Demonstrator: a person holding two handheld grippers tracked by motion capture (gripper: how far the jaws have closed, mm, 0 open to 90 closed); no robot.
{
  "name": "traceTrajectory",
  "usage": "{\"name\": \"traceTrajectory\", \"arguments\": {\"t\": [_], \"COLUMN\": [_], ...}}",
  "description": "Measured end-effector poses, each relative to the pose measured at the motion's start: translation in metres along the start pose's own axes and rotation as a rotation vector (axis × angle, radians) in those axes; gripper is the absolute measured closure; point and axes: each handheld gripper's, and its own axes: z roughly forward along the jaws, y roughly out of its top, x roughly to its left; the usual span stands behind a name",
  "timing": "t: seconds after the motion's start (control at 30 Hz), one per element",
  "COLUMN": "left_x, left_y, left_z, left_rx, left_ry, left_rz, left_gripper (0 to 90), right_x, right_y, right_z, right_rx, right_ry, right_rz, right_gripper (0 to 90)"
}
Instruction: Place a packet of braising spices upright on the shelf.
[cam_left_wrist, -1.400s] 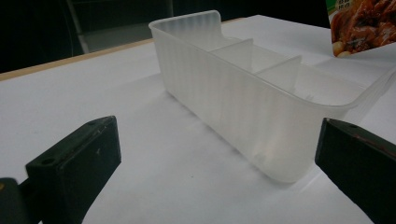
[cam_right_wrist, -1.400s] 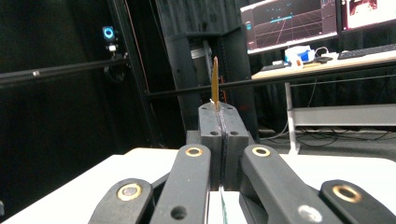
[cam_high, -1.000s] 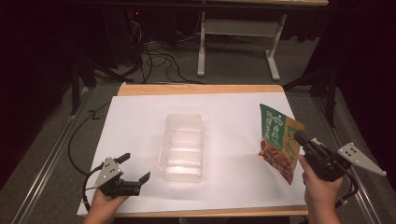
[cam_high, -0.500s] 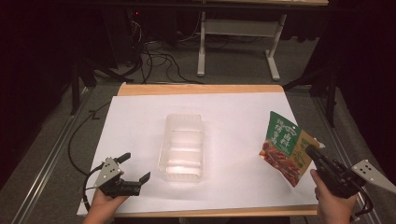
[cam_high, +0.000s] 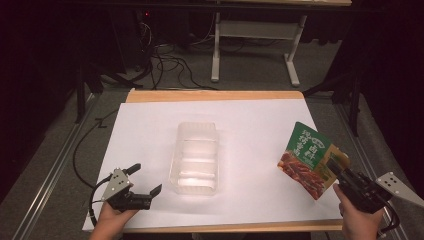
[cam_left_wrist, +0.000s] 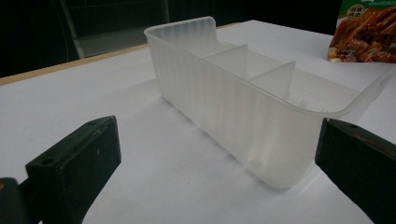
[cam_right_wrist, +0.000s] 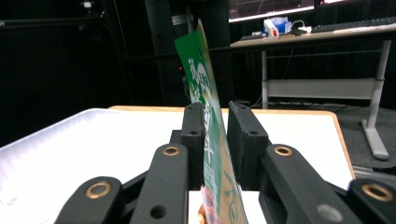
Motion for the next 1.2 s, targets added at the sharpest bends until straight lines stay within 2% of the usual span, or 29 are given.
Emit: {"name": "traceTrajectory", "arguments": {"t": [0.1,0.23,0.3,0.33,0.43,0.77,0.93,1.03,1.2], "left_x": [0.000,0.000,-0.001,-0.001,-0.001,-0.001,0.000,0.000,0.000], "left_y": [0.000,0.000,0.000,0.000,0.000,0.001,0.000,0.000,0.001], "left_z": [0.000,0.000,0.001,0.001,0.001,0.001,0.002,0.002,0.002], "left_rx": [-0.008,-0.007,-0.009,-0.006,-0.005,-0.010,-0.001,-0.003,-0.011], "left_ry": [-0.001,-0.003,-0.005,-0.006,-0.006,-0.007,-0.010,-0.015,-0.014], "left_rz": [-0.008,-0.011,-0.011,-0.010,-0.009,-0.013,-0.008,-0.006,-0.009], "left_gripper": [0.8,0.8,0.8,0.8,0.8,0.8,0.8,0.7,0.7], "right_x": [-0.003,-0.005,-0.006,-0.006,-0.009,-0.013,-0.012,-0.011,-0.007], "right_y": [-0.005,-0.008,-0.014,-0.014,-0.020,-0.026,-0.026,-0.025,-0.024], "right_z": [0.005,0.009,0.015,0.015,0.021,0.025,0.026,0.026,0.025], "right_rx": [0.031,0.057,0.123,0.123,0.176,0.235,0.246,0.252,0.264], "right_ry": [0.005,0.010,0.001,0.001,0.004,0.003,-0.002,0.023,0.013], "right_rz": [-0.003,-0.001,-0.021,-0.021,-0.025,-0.026,-0.024,-0.029,-0.034], "right_gripper": [71.4,68.5,66.0,66.0,64.7,71.2,80.3,85.1,90.0]}}
